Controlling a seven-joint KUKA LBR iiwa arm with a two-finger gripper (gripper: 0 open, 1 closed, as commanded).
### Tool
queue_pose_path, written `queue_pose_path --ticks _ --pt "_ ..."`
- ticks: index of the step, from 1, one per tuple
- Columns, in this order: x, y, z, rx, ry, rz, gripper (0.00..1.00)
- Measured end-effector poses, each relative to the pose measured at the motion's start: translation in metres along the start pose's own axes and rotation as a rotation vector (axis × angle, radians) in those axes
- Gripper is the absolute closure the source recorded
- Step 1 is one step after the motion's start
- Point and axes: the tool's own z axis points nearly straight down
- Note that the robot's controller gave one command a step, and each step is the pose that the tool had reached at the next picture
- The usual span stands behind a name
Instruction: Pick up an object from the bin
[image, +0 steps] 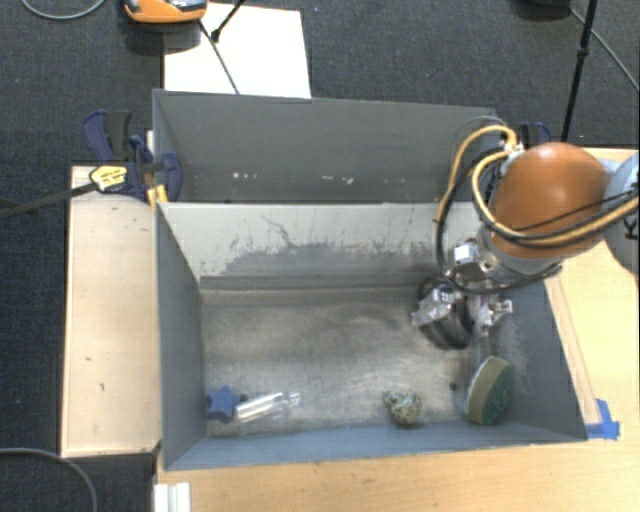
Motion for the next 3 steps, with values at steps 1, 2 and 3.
queue_pose_path --ticks 1,2,3 --pt "0.008 0.002 0.003 -0.007 0.013 0.009 1.0" --pt "0.005 0.005 0.027 -0.002 0.016 0.108 1.0" --pt "0.0 0.004 0.027 0.001 0.007 0.111 0.0"
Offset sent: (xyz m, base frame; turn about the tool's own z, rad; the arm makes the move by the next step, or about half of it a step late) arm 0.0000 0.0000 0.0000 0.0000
